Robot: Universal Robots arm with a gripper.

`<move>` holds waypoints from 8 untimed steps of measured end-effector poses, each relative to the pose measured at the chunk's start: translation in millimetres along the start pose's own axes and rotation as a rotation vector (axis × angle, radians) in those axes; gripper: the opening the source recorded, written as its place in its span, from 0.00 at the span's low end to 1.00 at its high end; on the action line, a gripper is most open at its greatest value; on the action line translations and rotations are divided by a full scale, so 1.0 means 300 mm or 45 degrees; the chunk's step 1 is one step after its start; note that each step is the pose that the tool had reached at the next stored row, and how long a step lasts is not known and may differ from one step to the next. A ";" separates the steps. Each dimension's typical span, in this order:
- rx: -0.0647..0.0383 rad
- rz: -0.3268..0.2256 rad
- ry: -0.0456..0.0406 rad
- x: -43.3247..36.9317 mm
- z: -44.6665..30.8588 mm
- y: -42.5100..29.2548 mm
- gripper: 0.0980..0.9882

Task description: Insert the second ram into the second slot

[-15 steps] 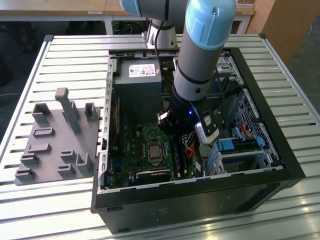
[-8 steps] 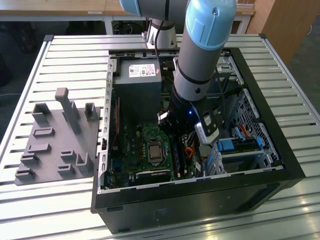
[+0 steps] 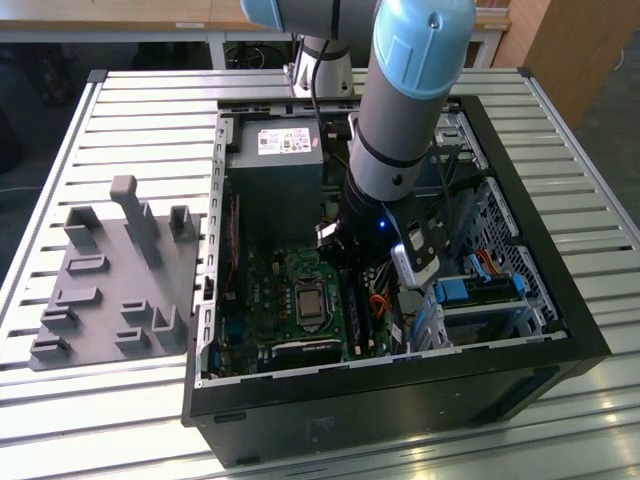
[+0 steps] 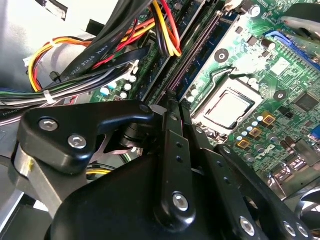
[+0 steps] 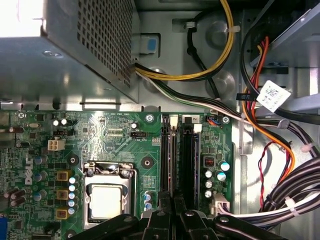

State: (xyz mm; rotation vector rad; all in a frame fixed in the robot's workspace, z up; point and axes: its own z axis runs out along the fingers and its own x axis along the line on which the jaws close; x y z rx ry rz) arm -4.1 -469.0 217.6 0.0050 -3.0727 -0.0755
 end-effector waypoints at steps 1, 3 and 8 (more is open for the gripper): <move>0.000 0.002 0.000 -0.001 0.000 0.000 0.04; 0.000 0.003 0.000 -0.001 -0.001 -0.001 0.04; 0.000 0.005 0.000 -0.003 -0.001 -0.003 0.04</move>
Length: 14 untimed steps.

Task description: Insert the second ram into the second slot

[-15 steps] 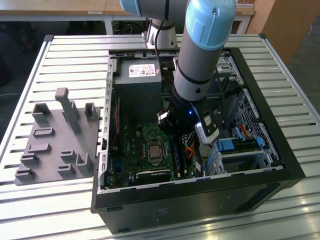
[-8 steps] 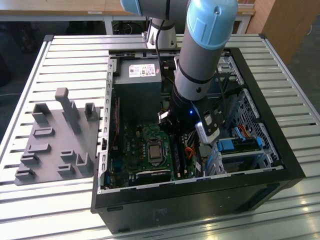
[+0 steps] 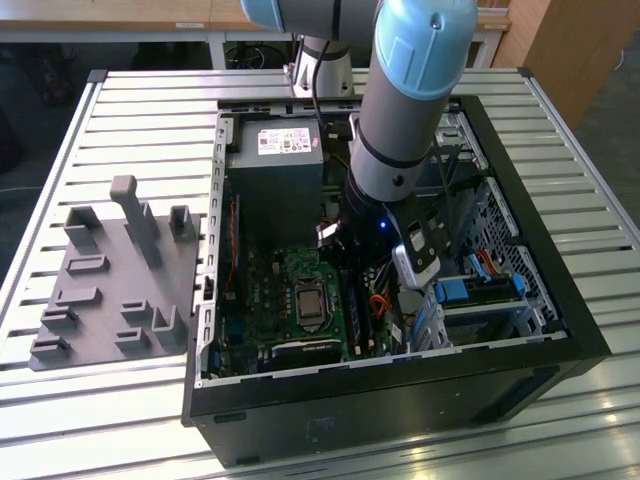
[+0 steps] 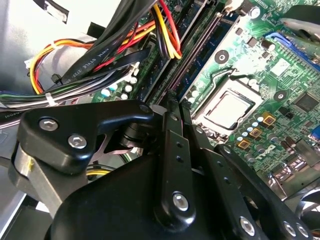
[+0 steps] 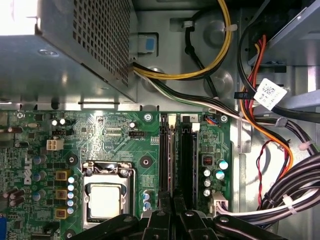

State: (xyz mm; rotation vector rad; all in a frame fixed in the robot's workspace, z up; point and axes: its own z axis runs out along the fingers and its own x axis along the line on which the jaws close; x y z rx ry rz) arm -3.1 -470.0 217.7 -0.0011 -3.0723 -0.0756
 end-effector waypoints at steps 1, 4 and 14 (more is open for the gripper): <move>0.000 0.001 0.000 0.000 0.000 0.000 0.04; 0.000 0.004 0.000 -0.001 0.000 0.000 0.04; -0.001 0.011 0.000 -0.005 0.004 0.000 0.04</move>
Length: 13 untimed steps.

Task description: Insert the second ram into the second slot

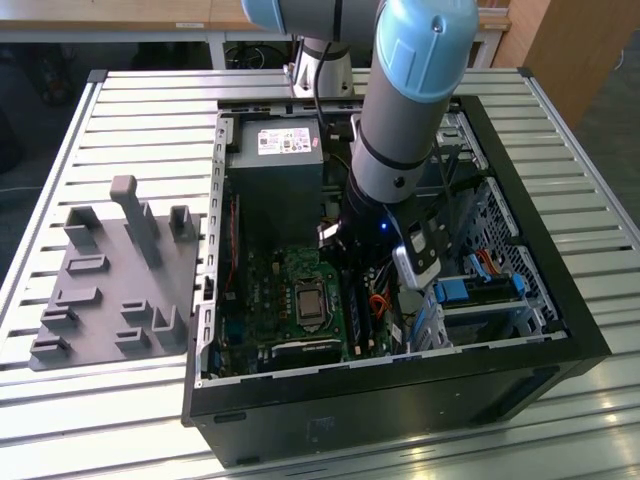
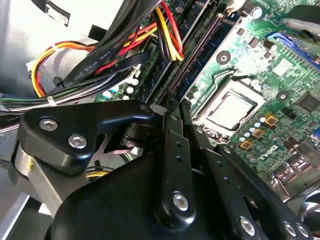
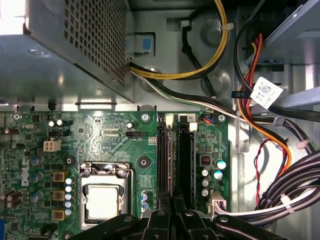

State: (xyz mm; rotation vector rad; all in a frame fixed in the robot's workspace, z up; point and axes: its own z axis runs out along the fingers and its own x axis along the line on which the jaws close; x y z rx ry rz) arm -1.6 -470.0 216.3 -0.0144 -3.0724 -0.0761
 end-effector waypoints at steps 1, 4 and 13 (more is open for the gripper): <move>0.000 0.000 0.000 0.000 0.001 0.000 0.04; 0.000 0.000 0.000 0.000 0.002 0.000 0.04; 0.000 0.000 0.000 0.000 0.003 0.000 0.12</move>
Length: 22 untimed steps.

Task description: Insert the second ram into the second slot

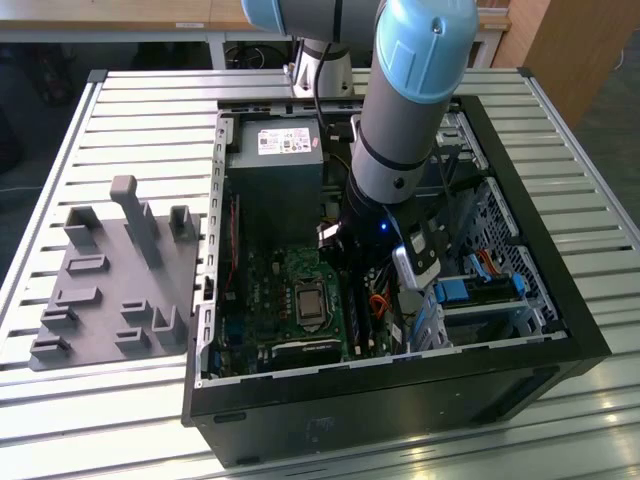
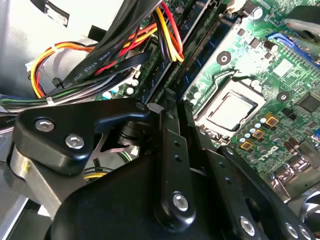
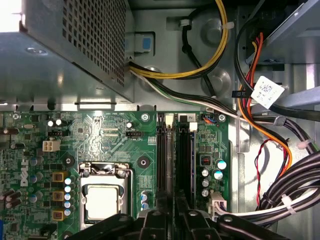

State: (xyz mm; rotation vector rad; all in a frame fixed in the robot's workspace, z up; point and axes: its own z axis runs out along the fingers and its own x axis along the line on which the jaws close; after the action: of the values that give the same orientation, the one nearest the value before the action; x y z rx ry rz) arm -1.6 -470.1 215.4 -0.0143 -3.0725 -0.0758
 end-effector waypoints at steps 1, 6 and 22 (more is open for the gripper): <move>0.000 0.000 0.000 0.000 0.000 0.000 0.12; 0.000 0.000 0.000 0.001 -0.012 0.001 0.12; 0.000 0.000 0.001 0.000 -0.040 0.002 0.01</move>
State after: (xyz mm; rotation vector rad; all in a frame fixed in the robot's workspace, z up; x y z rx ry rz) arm -0.9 -470.0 227.4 -0.0143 -3.0721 -0.0762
